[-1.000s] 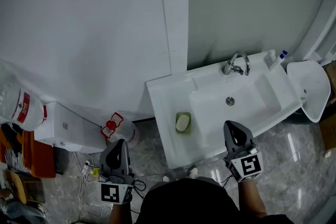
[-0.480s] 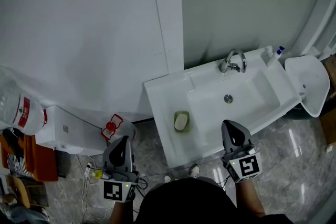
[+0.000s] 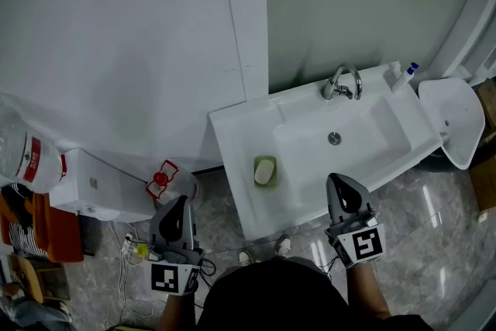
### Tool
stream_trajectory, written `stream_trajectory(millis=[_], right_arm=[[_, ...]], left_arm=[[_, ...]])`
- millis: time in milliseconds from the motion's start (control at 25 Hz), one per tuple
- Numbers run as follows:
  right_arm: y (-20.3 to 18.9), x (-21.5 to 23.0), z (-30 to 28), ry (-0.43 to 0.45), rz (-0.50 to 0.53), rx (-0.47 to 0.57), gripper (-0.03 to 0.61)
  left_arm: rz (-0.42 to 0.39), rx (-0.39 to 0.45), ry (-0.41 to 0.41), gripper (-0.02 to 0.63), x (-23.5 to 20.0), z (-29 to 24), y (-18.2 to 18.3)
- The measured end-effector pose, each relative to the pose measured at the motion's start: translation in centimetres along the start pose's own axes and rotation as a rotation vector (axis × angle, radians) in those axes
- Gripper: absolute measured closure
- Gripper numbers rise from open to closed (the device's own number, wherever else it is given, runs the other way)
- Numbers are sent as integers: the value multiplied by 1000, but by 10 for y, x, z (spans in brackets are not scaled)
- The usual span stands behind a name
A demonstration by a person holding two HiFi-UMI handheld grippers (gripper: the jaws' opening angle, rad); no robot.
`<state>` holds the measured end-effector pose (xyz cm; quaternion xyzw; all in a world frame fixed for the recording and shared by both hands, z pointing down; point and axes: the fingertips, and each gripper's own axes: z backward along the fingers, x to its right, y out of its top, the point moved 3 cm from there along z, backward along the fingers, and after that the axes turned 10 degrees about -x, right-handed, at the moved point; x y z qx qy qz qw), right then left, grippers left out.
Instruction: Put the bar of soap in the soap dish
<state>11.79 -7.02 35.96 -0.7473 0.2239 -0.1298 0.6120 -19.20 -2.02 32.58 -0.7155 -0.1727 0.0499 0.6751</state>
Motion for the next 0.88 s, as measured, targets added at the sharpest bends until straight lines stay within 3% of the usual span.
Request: stream_trajectory(millis=[880], right_arm=[[-3,-16,-3,20,3,-12,567]], left_arm=[[35,-4,6,594,-5,11,-11]])
